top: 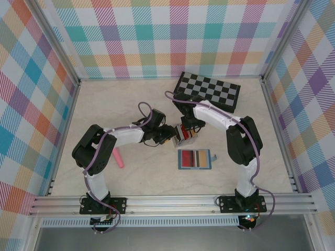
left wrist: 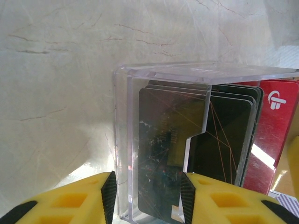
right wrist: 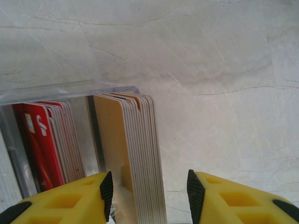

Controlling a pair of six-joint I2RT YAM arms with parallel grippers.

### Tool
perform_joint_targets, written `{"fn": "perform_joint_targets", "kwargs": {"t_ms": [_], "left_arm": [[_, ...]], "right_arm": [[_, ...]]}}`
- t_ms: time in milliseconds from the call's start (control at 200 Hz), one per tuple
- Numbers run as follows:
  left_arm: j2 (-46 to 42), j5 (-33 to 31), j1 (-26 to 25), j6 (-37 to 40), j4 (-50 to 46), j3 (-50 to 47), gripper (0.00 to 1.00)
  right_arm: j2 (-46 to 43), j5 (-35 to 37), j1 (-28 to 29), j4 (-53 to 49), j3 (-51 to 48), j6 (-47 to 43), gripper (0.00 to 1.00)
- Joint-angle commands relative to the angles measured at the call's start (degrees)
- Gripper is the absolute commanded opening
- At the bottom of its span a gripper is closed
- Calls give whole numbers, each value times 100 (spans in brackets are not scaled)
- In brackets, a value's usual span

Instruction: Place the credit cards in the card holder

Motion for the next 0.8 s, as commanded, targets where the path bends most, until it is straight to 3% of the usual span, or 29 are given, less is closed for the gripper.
{"fn": "perform_joint_targets", "kwargs": {"t_ms": [0,220,795], "left_arm": [[71,-166,40,82,-223,-86,41],[70,-179,40,151,-306,-39,39],[109,-122,40,165,-297,-27,38]], "right_arm": [[81,370,-10,-268,221,-61,48],[-55,637,-10,-360,338,-172,46],[-261,468,25,-378,397,-302,25]]}}
